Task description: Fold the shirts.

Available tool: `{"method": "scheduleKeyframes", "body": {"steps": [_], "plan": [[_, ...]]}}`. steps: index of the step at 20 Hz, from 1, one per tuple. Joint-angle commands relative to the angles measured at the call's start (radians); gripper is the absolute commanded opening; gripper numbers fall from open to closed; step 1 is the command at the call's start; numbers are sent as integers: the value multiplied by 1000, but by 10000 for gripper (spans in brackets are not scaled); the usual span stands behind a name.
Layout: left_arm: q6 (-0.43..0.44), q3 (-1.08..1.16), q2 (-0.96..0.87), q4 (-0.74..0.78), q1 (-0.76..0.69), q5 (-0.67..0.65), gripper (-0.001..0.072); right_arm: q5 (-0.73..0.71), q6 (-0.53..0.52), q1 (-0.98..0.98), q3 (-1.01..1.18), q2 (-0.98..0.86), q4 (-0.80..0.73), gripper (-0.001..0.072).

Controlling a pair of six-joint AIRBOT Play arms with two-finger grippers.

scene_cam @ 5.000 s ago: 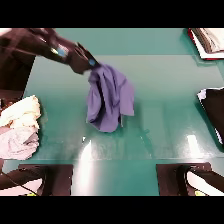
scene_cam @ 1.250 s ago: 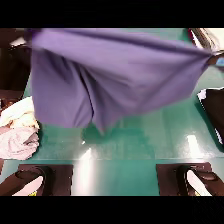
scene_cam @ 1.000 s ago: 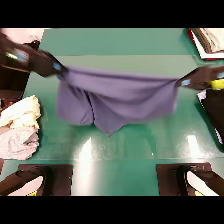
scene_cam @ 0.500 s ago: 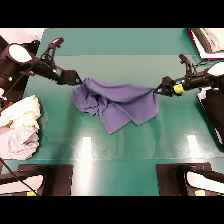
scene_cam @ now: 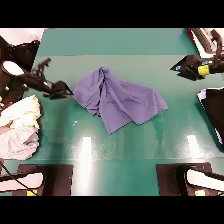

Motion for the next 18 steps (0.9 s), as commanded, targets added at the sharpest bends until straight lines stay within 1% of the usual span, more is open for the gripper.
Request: {"method": "scheduleKeyframes", "body": {"steps": [1,2,3,6,8,9,10,11,14,16,18], "plan": [[64,-210,0,-189,-35,184,553,-12,0,-5,18,35,0,573],[87,-239,0,-220,-58,221,552,-12,0,-5,18,37,0,573],[93,-257,0,-230,-87,260,552,-9,0,-5,18,38,0,573],[84,-272,-1,-233,-158,370,552,7,0,-4,18,38,1,573],[65,-272,-1,-257,-175,425,549,35,0,-4,18,38,0,573],[66,-272,-1,-288,-175,425,394,55,0,-5,18,38,0,563],[67,-270,0,-300,-175,424,169,83,-1,-5,18,38,-1,512],[69,-262,0,-299,-175,412,35,112,-7,-4,17,38,-1,505],[70,-199,19,-276,-160,361,27,215,-24,-4,6,42,-2,505],[69,-128,74,-208,-149,345,27,208,-25,-4,-90,93,-2,504],[68,-51,146,-116,-149,330,27,164,-21,13,-248,179,0,502]]}}
